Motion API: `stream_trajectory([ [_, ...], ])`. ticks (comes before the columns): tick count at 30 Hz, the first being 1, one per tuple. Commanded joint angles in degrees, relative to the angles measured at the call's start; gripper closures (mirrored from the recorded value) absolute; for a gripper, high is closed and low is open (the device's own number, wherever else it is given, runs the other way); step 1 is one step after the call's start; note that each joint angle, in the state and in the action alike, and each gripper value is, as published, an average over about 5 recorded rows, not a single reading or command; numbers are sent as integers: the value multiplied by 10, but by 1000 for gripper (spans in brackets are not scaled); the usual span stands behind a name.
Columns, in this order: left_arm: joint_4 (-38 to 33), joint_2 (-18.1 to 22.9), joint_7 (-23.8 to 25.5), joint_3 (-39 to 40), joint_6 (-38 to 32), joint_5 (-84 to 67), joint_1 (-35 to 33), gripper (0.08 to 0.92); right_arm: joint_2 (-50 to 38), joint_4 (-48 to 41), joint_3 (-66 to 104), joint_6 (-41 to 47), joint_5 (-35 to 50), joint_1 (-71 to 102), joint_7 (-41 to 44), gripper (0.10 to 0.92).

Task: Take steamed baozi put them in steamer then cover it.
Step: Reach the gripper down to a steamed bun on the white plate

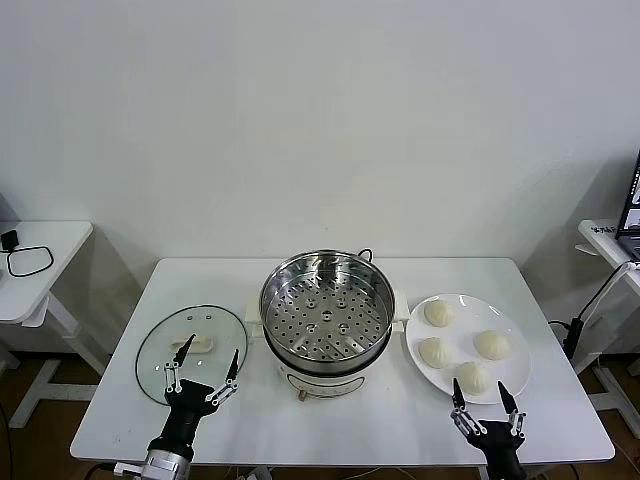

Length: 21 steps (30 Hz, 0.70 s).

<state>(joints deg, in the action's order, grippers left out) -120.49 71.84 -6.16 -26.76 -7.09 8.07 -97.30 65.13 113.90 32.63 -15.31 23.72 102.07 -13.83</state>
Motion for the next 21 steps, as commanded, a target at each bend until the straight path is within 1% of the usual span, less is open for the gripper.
stream_trajectory([
  [1,-12,0,-1,1,-1,-1,-3,177,-53,-33,15,72,40,-139,-34,203],
  [4,-26,1,-3,3,0,-2,-6,177,-86,-71,3,94,74,-222,-52,203],
  [7,-45,3,-4,5,0,-4,-10,177,-121,-133,-28,107,120,-324,-67,203],
  [10,-57,5,-6,6,2,-4,-11,177,-151,-200,-73,115,157,-426,-60,203],
  [13,-64,7,-7,7,3,-4,-11,177,-184,-262,-131,126,187,-506,-34,203],
  [15,-65,9,-8,7,4,-4,-10,177,-207,-302,-171,135,208,-555,-2,203],
  [17,-64,11,-8,7,5,-4,-9,177,-235,-343,-215,145,227,-601,58,203],
  [19,-63,12,-8,7,5,-4,-8,177,-263,-382,-266,156,234,-645,142,203],
  [21,-63,12,-8,8,5,-4,-7,177,-286,-412,-319,165,217,-683,228,203],
])
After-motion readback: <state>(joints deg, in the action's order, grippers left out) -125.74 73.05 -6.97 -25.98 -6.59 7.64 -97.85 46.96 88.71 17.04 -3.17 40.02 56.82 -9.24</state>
